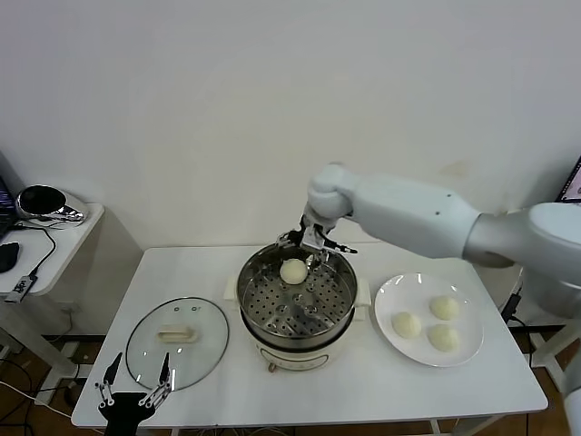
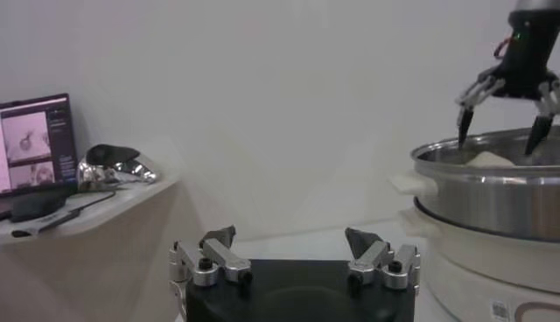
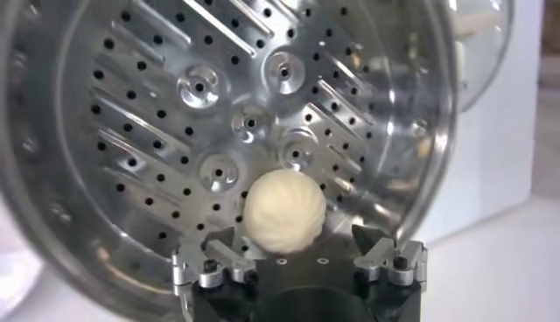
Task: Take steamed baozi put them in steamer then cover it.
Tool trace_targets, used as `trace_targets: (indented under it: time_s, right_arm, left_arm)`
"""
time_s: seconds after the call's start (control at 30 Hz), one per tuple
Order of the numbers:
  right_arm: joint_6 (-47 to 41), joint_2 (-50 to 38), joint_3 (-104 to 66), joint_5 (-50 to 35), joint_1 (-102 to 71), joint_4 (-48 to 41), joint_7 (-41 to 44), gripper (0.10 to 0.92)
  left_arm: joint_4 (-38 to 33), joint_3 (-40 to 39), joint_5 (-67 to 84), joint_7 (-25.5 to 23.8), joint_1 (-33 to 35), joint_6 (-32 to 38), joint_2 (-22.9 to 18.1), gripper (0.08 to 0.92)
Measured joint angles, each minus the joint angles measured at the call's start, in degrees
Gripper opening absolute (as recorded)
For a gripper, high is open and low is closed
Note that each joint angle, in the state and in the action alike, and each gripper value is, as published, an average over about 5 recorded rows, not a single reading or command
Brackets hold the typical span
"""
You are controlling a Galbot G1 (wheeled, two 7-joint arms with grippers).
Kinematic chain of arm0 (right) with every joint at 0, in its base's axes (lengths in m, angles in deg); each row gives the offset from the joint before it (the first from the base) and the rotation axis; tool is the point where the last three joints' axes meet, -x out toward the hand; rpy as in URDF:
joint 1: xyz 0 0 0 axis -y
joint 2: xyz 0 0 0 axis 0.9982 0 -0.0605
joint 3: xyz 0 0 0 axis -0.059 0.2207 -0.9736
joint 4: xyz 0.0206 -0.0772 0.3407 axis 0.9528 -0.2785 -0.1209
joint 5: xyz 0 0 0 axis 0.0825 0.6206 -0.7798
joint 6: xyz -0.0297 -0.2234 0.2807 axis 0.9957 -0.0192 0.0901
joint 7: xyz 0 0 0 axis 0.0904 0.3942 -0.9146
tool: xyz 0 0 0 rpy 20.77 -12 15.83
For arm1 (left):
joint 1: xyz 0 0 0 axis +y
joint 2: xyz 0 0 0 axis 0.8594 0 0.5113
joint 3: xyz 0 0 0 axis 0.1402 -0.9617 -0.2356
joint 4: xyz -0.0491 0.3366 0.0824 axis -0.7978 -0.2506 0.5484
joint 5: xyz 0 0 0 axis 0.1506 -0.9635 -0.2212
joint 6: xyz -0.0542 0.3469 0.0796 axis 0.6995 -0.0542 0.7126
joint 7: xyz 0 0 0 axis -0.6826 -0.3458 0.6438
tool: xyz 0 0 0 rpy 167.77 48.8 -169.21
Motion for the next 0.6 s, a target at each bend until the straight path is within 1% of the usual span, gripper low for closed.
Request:
trace_targets:
  time_s: [0.13, 0.27, 0.43, 0.6]
  right_arm:
    - [-7.8, -6.6, -0.1, -3.6, 2.3, 5.7, 0.9, 0.823]
    - [-14.0, -14.1, -0.5, -5.2, 3.2, 10.3, 1.3, 0.823]
    - [-19.6, -22.9, -1.3, -4.6, 2.3, 14.6, 1.4, 0.823]
    - [-22.9, -28.8, -3.1, -2.9, -1.8, 16.5, 1.0, 0.823]
  left_arm:
    - [-0.2, 0.2, 0.2, 0.0, -0.2, 0.0, 0.6, 0.823]
    - [-0.5, 0.2, 0.2, -0.1, -0.5, 0.0, 1.3, 0.823]
    - [-0.7, 0.1, 0.3, -0.1, -0.8, -0.1, 2.2, 0.823]
    - [-0.5, 0.1, 0.3, -0.2, -1.2, -0.1, 2.7, 0.823]
